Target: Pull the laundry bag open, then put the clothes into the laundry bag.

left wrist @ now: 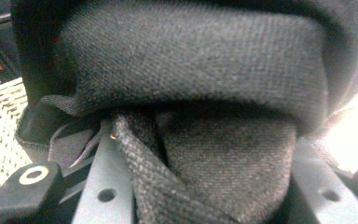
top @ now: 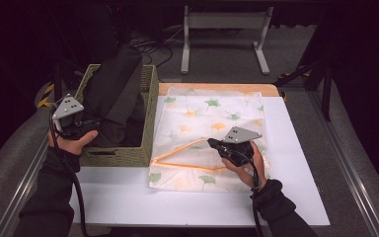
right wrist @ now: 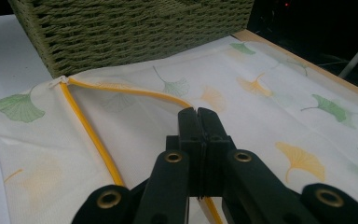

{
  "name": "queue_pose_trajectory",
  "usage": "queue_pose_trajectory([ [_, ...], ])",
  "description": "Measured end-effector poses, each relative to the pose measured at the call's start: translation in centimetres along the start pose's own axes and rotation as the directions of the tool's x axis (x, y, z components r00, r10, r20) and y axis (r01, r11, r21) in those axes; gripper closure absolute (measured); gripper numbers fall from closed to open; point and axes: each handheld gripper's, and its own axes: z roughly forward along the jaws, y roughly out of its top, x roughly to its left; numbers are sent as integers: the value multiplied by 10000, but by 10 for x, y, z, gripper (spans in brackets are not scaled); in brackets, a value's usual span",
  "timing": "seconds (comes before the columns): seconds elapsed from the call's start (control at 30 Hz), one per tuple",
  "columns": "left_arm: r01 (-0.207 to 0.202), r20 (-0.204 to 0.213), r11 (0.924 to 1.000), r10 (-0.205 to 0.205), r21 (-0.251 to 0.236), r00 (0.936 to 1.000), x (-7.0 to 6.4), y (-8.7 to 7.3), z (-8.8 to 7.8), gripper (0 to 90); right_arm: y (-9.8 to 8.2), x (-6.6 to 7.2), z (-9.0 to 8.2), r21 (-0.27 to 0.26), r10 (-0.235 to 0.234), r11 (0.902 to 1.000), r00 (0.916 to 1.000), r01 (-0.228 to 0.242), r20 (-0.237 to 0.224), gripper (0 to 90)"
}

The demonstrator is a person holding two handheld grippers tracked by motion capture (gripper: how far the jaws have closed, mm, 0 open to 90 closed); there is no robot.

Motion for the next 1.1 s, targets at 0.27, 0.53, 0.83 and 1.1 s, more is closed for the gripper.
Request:
queue_pose_trajectory([
  [0.27, 156, -29, 9987, -158, -491, 9999, -4, 3, -12, 615, 1, -2, 1, -9, 8, 10000, 10000, -8, 69, 898],
  [0.53, 3, 429, 9925, 50, -1226, 9991, -19, 11, -30, 616, 1, -5, 0, -65, 97, 9999, 9999, -96, 143, 898],
  [0.83, -29, 958, 9846, 199, -1748, 9952, -41, 10, -54, 616, 2, -4, -5, -160, 117, 9998, 9997, -114, 228, 899],
  [1.1, -302, 1580, 9805, 616, -1941, 9855, -75, 7, -84, 616, 4, -9, -7, -285, 294, 9992, 9988, -283, 395, 898],
])
